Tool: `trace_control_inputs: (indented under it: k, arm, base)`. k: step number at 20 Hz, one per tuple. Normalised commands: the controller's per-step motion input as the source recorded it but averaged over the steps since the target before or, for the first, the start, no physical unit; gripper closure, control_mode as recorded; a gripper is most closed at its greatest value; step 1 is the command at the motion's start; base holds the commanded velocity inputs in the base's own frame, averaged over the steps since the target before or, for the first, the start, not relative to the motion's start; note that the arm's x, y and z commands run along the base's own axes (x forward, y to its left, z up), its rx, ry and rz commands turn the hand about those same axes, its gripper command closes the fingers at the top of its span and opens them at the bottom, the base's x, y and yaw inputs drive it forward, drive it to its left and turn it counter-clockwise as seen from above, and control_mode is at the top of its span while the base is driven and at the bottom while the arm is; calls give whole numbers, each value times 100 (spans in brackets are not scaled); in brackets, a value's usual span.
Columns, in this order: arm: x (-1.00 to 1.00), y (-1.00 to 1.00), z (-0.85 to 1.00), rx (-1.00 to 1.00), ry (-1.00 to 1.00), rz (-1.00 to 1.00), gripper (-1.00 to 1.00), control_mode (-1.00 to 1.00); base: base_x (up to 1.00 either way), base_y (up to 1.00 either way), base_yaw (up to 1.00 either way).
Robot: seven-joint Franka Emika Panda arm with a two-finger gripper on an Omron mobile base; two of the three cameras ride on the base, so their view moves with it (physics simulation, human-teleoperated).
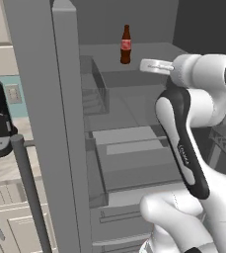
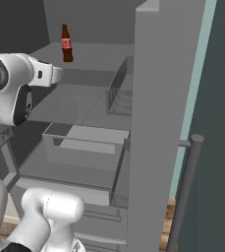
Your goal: Open the fridge, grab two sodas, and place both sodas inside the bowl with ice on the dining counter.
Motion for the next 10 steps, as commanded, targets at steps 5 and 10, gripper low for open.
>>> trace_control_inputs:
  k: [5,10]
  arm:
    - [27,-22,34,4,-9,0,-100,-100]
    - [3,-7,0,1,-1,0,-100,-100]
  base:
    - [0,0,0]
    - [0,0,0]
